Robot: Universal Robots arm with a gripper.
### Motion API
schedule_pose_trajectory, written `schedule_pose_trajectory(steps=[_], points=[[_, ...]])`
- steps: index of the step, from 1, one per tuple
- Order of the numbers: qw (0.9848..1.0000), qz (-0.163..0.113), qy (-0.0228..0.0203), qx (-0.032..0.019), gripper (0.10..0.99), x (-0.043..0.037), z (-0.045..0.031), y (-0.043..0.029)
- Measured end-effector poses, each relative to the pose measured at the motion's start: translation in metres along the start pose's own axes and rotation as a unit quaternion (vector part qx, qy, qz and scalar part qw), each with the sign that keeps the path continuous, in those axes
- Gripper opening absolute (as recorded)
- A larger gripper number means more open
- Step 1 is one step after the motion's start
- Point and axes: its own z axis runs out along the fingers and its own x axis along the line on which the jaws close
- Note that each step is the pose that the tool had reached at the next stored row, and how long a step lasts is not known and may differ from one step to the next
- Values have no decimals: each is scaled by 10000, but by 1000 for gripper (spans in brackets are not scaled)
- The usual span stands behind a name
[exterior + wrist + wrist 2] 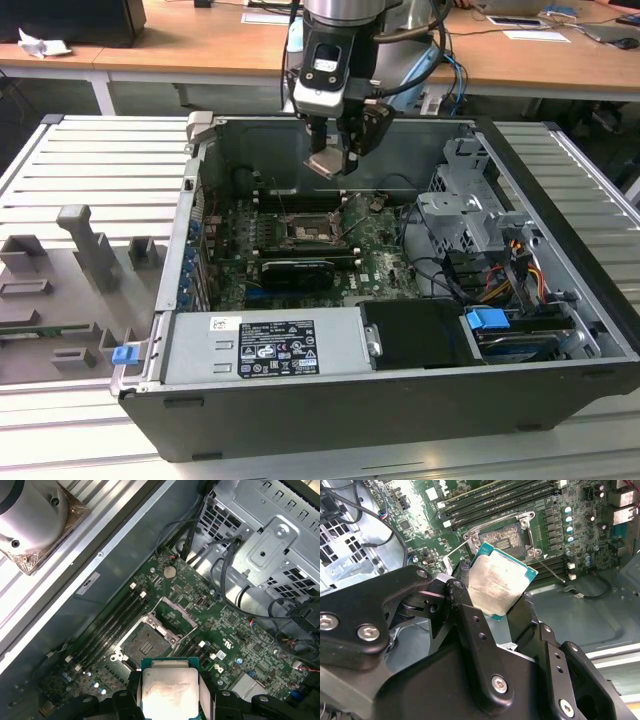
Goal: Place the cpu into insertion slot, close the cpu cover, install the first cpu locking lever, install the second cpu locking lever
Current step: 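Place the cpu into insertion slot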
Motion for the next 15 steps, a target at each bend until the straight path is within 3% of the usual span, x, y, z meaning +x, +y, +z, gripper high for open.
schedule_pose_trajectory(steps=[7, 15], points=[[10000, 98, -9, -2, 541, 0, 7, -1], [9992, 398, -35, -8, 541, -1, 27, -2]])
